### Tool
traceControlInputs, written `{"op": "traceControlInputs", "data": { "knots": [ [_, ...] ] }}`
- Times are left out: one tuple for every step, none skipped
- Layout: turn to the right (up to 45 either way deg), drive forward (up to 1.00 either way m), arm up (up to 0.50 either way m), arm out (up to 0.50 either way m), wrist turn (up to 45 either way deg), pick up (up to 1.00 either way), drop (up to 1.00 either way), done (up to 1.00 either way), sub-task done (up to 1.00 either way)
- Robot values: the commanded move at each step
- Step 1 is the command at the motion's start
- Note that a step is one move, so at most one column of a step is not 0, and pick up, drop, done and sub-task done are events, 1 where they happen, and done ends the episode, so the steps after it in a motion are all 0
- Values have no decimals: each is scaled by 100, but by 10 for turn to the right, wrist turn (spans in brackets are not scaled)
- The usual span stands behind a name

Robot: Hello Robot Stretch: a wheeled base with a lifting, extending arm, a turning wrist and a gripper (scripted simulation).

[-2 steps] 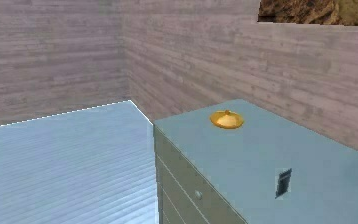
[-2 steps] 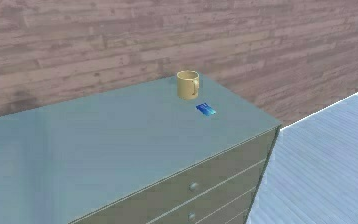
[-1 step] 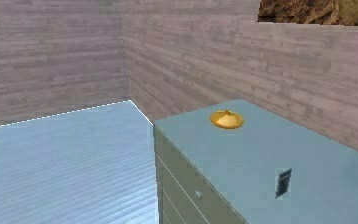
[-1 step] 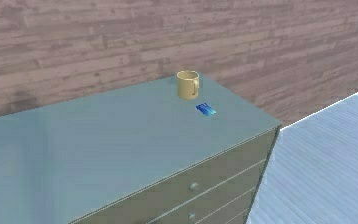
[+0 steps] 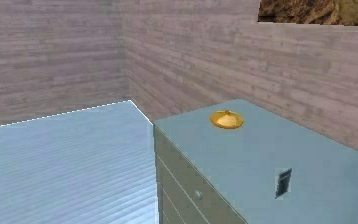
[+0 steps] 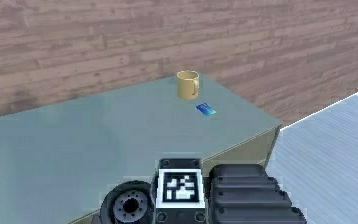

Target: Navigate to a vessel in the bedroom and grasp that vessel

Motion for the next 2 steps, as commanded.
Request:
{"op": "traceControlInputs", "data": {
  "knots": [
    [0, 0, 0, 50, 0, 0, 0, 0, 0],
    [0, 0, 0, 0, 450, 0, 0, 0, 0]
  ]
}}
